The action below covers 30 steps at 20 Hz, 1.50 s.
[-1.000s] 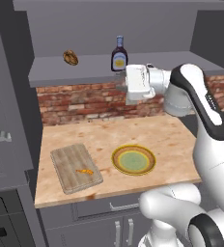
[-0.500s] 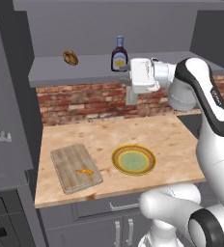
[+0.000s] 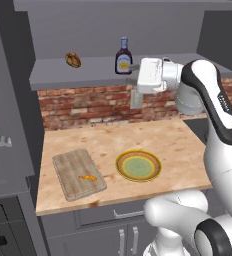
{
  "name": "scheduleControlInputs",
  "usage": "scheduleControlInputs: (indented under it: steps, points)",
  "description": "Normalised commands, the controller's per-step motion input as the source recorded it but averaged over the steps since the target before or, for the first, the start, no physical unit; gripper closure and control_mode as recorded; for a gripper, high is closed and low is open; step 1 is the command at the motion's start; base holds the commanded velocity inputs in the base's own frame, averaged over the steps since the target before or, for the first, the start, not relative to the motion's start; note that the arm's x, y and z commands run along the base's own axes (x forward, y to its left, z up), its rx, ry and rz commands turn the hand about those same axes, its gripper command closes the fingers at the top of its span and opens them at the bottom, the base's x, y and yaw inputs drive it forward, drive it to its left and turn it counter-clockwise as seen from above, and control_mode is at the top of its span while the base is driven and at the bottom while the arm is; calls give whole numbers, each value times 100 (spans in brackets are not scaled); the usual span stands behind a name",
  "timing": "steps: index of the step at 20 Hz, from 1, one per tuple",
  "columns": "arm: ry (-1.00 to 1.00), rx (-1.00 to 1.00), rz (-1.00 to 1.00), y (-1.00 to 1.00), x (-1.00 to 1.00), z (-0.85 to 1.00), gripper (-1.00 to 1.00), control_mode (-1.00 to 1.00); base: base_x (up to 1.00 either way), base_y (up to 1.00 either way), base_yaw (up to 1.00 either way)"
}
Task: Pick the shrimp from the plate and place it on the cutting board. Then pick the condiment bottle from the cabinet and place it next to the cutting board.
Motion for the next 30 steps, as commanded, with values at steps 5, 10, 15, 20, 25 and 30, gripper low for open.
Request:
scheduleControlInputs:
  steps: [5,10,15,20,25,30]
  points:
    - [0,0,-11,-19,13,8,-100,-100,0,0,0]
    - [0,0,-9,-19,26,10,-100,-100,0,0,0]
    - [0,0,-6,-15,38,5,-100,-100,0,0,0]
    - [0,0,-2,-11,36,0,-100,-100,0,0,0]
    - [0,0,0,-9,19,0,-100,-100,0,0,0]
    - [0,0,0,-6,4,8,-100,-100,0,0,0]
